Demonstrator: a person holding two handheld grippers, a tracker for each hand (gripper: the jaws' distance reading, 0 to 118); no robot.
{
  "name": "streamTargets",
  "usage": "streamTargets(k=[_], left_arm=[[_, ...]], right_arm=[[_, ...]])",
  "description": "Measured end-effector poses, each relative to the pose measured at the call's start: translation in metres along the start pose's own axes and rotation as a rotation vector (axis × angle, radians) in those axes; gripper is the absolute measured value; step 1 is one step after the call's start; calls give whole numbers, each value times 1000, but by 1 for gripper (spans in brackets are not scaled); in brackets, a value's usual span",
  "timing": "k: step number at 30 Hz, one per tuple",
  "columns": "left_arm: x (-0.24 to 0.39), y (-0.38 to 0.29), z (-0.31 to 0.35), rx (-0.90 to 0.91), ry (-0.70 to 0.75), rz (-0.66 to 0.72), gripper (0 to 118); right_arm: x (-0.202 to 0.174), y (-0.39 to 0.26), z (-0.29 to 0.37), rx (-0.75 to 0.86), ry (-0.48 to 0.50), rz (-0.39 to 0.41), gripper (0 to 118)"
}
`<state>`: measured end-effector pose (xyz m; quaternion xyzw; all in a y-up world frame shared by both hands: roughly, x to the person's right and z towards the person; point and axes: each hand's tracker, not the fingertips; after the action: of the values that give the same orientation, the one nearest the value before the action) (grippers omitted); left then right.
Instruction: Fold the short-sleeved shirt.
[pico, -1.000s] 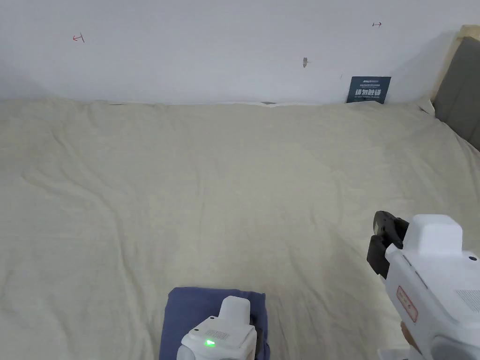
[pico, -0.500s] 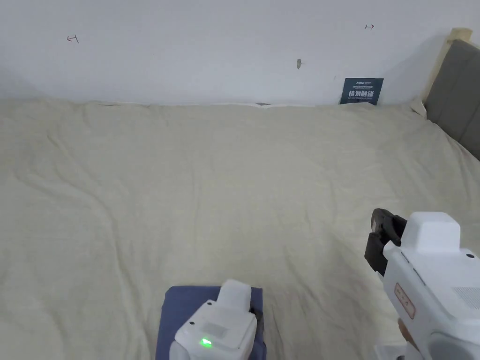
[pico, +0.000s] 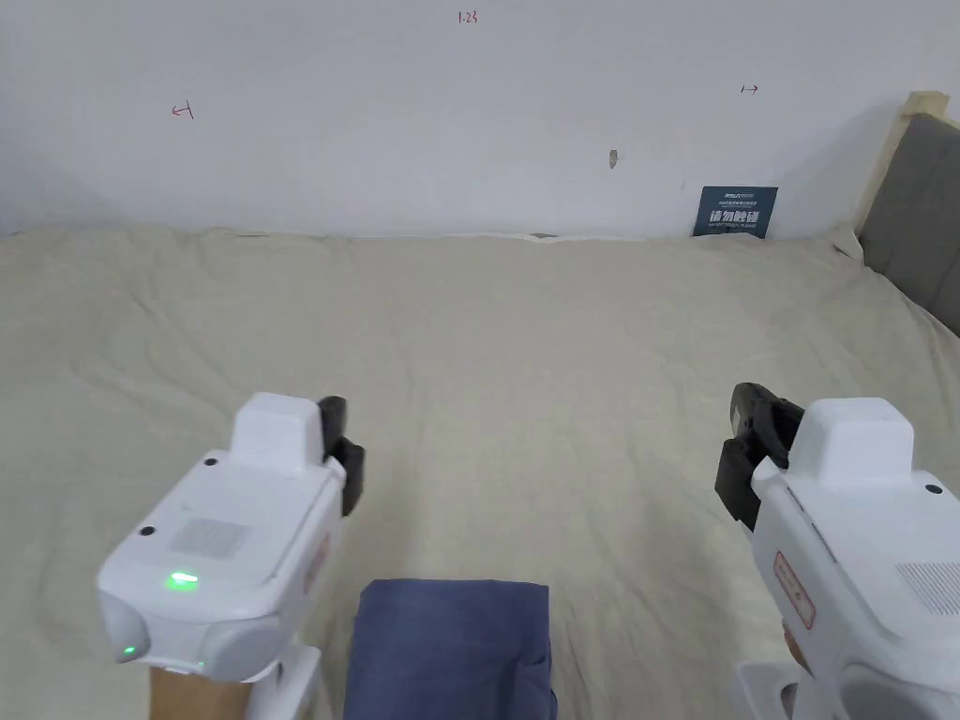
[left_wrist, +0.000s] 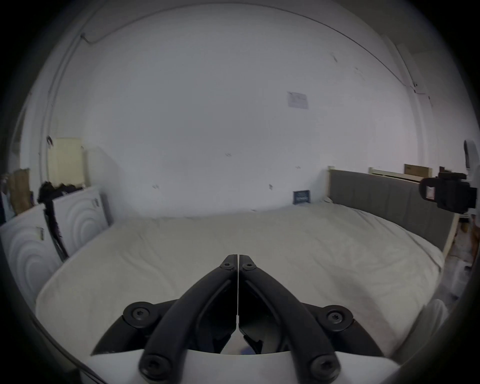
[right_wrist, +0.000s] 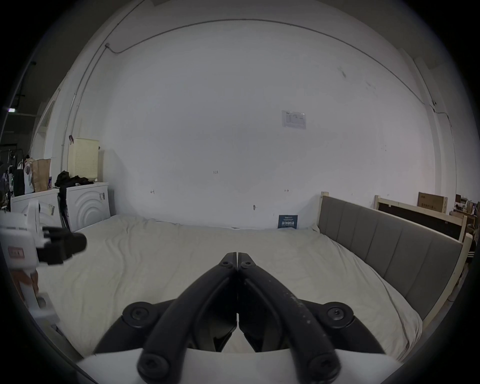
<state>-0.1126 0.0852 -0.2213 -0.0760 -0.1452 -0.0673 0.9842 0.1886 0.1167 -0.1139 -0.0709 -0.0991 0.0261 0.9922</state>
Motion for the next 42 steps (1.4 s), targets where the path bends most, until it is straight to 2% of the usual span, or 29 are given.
streamTargets(k=[5, 11, 23, 33, 36, 40, 42], left_arm=[[-39, -3, 9, 35, 98, 15, 0], [-64, -11, 14, 35, 151, 49, 0], [-70, -9, 15, 36, 149, 87, 0], [-73, -14, 13, 15, 154, 56, 0], [-76, -19, 12, 1, 147, 57, 0], [-77, -26, 11, -20, 143, 66, 0], [-79, -29, 10, -36, 133, 80, 0]], right_arm=[[-8, 3, 0, 30, 11, 19, 2], [-17, 0, -6, 37, 30, 38, 2], [-33, -16, -19, 8, 56, 25, 2], [-95, -122, -57, -249, 180, 41, 2], [-113, -158, -65, -337, 198, 41, 2], [-133, -202, -75, -438, 214, 82, 2], [-135, -218, -79, -481, 207, 68, 2]])
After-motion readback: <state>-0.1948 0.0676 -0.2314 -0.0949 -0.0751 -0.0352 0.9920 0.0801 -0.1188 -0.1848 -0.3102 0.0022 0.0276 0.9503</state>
